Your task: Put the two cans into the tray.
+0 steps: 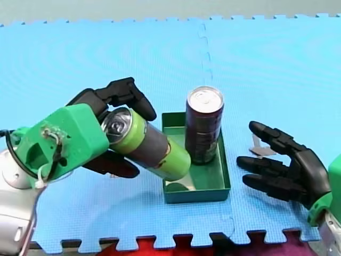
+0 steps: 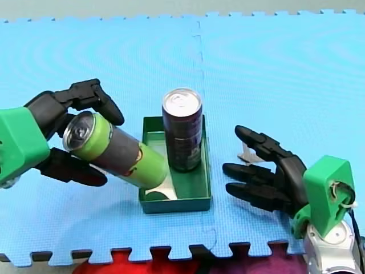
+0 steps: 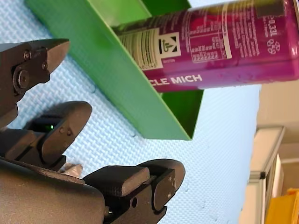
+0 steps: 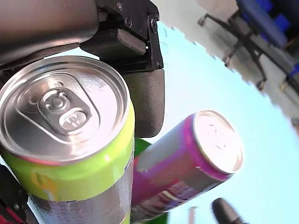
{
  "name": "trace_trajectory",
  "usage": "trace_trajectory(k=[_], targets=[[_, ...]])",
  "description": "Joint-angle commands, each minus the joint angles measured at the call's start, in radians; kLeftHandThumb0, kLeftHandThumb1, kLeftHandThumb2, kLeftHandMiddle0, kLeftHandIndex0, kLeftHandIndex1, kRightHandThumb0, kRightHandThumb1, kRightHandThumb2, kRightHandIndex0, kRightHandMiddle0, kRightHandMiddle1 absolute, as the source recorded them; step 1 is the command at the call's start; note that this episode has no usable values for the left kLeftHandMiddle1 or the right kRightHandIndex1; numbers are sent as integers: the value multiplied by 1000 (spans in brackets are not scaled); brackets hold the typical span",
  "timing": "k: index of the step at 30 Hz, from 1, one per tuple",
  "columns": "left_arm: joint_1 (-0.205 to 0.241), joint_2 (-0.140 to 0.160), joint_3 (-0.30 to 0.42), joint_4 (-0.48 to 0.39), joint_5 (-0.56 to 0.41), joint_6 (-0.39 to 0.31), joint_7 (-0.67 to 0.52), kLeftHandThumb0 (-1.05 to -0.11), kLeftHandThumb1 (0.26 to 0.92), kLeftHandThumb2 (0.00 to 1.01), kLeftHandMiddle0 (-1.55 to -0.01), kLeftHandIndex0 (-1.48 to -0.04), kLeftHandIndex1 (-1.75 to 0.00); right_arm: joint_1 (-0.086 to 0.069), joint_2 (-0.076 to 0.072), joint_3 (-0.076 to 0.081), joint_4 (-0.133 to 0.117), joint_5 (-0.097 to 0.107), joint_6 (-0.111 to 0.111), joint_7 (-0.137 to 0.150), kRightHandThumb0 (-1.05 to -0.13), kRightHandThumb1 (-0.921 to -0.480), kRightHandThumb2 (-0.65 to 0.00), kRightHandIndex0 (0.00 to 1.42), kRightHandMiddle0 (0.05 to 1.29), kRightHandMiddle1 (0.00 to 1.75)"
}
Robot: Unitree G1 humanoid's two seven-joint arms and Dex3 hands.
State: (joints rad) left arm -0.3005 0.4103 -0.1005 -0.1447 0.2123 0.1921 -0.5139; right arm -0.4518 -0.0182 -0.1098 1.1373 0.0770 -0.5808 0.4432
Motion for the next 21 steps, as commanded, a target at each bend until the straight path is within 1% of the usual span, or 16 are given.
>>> trace_trajectory(k=[1, 4, 7, 11, 16, 21], targets=[[-106, 117, -19, -62, 22, -5, -98, -316, 819, 5, -963, -558, -1746, -5, -3, -3, 6, 0, -8, -11, -728, -769, -1, 854, 467, 1], [-147, 157, -28, -77, 35, 4, -156, -317, 820, 5, -963, -560, -1746, -4, 0, -2, 4, -1, -9, -15, -729, -771, -1, 855, 467, 0], [-179, 180, -41, -79, 50, 5, -189, -317, 820, 6, -963, -563, -1746, -4, 1, -1, 4, -1, -9, -17, -729, -771, -1, 856, 467, 0], [-215, 191, -58, -63, 55, -5, -210, -317, 823, 6, -963, -566, -1746, -3, 5, 4, 5, -6, -14, -26, -730, -772, -1, 857, 467, 0], [-248, 188, -67, -46, 37, -14, -223, -315, 828, 9, -963, -568, -1746, 0, 11, 11, 6, -15, -22, -40, -734, -776, -2, 856, 468, 1], [-275, 196, -79, -52, 32, -5, -243, -306, 832, 10, -961, -569, -1746, 0, 14, 18, 1, -22, -20, -51, -737, -780, -2, 857, 464, 0]])
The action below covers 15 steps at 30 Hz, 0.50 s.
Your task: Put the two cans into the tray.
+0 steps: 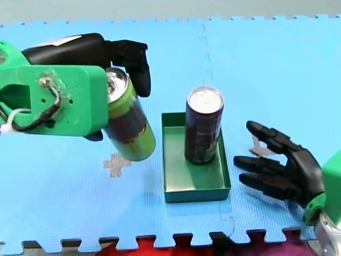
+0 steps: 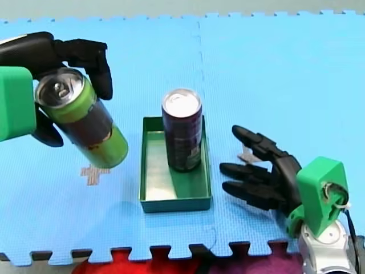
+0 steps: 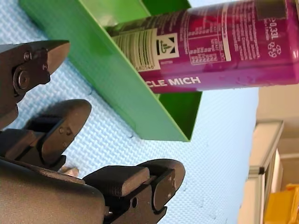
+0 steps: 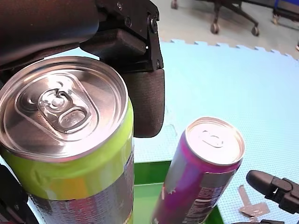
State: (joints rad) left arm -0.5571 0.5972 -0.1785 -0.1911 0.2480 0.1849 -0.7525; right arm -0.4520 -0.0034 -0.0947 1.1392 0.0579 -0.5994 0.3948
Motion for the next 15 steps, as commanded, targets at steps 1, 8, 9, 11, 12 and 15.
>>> trace_trajectory(k=[1, 8, 9, 11, 12, 15], targets=[[-23, 11, -4, -9, -2, 6, -9, -305, 832, 10, -960, -569, -1746, 0, 0, 4, -1, -4, 0, -4, -737, -781, -2, 857, 463, 0], [-81, 16, -29, -25, -3, 13, -48, -304, 838, 12, -957, -569, -1746, -4, 5, 8, 6, -9, 1, -14, -738, -784, -2, 859, 456, 0], [-94, 15, -31, -21, -8, 9, -55, -304, 838, 12, -956, -569, -1746, -4, 7, 10, 6, -11, 1, -18, -738, -784, -1, 859, 455, 0], [-110, 10, -37, -19, -14, -1, -63, -303, 839, 12, -956, -569, -1746, -5, 12, 16, 5, -17, 1, -29, -737, -785, -2, 859, 453, 0], [-112, 8, -41, -22, -12, -2, -63, -303, 839, 12, -956, -570, -1746, -5, 15, 19, 4, -20, 2, -34, -736, -786, -2, 860, 452, 0], [-109, 3, -54, -36, -2, 2, -55, -305, 840, 12, -956, -571, -1746, -4, 17, 22, 3, -24, 2, -40, -732, -788, -2, 862, 450, 0]])
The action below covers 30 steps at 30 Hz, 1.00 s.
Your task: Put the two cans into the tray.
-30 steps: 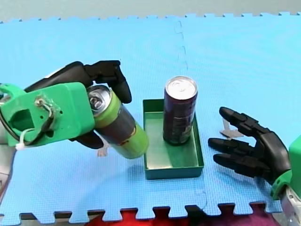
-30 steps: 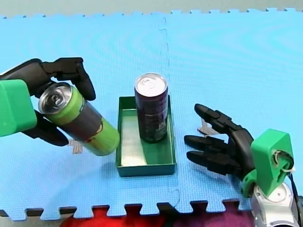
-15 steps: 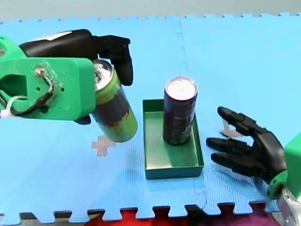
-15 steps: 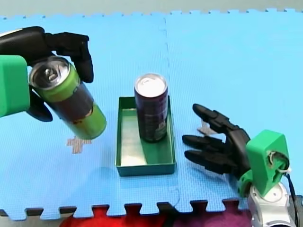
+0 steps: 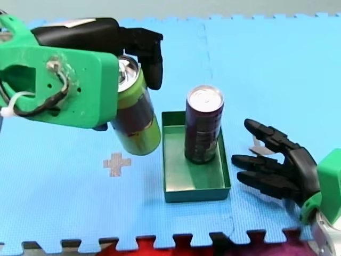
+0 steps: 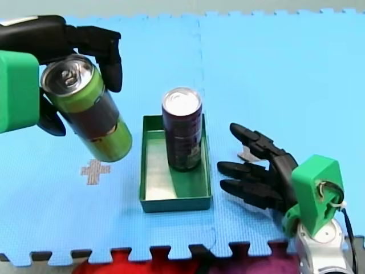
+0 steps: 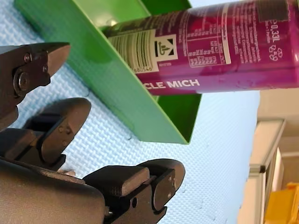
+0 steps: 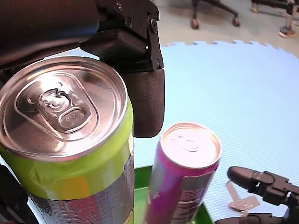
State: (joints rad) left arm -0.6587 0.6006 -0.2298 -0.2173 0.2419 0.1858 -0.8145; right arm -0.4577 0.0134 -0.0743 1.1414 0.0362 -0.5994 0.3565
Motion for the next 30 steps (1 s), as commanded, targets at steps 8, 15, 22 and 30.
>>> trace_trajectory(k=[8, 15, 22, 30], targets=[[-17, -33, -47, -24, 42, 66, 10, -316, 847, 15, -957, -572, -1746, 8, 4, 12, -12, -8, -1, -13, -729, -793, -2, 861, 450, 1], [-27, -55, -71, -32, 58, 109, 11, -315, 849, 15, -955, -570, -1746, 15, 7, 20, -27, -12, 1, -24, -725, -796, -1, 861, 452, 1], [-24, -62, -84, -38, 61, 112, 12, -306, 849, 13, -952, -565, -1746, 25, 12, 24, -39, -10, -4, -23, -718, -799, -1, 866, 448, 0], [-37, -72, -104, -32, 65, 104, 6, -306, 850, 12, -951, -560, -1746, 35, 20, 17, -46, 6, -9, -10, -716, -804, -2, 870, 449, 1]])
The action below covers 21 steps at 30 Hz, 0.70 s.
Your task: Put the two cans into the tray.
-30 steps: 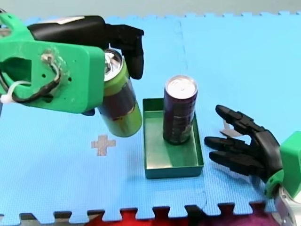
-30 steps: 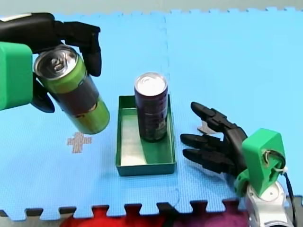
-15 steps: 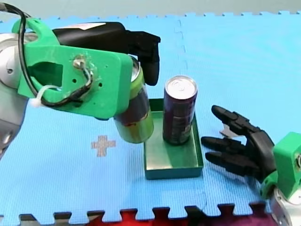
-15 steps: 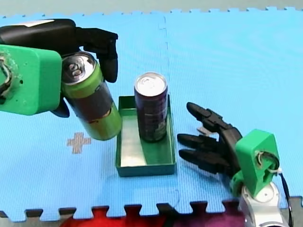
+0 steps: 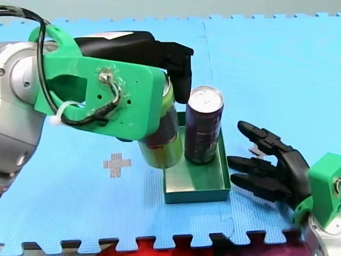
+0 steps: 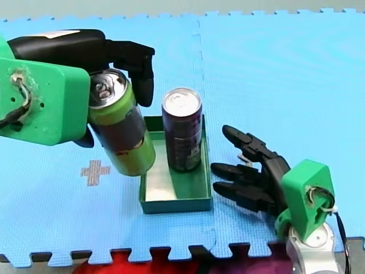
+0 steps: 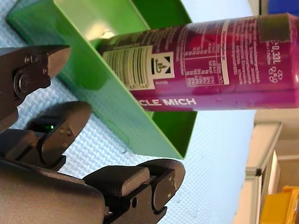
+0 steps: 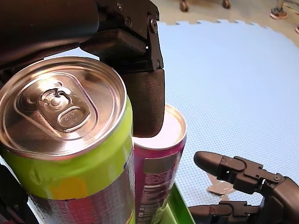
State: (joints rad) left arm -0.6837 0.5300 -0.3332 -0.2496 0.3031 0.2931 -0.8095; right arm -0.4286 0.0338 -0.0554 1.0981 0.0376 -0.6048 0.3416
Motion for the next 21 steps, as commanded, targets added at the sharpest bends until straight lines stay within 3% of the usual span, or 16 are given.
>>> trace_trajectory(k=[1, 10, 21], targets=[[-13, -3, -3, 2, 4, -4, 2, -307, 850, 12, -951, -559, -1746, 7, 1, -3, -4, 8, -3, 8, -715, -804, -2, 870, 449, 0], [4, -22, -25, 41, 35, -94, 46, -312, 850, 12, -951, -556, -1746, 13, 5, -13, -24, 28, 10, 25, -704, -803, 0, 876, 442, 0], [-14, -50, -50, 55, 77, -100, 41, -310, 845, 8, -947, -552, -1746, 18, 3, -22, -40, 51, 19, 58, -672, -803, 0, 877, 452, 4]])
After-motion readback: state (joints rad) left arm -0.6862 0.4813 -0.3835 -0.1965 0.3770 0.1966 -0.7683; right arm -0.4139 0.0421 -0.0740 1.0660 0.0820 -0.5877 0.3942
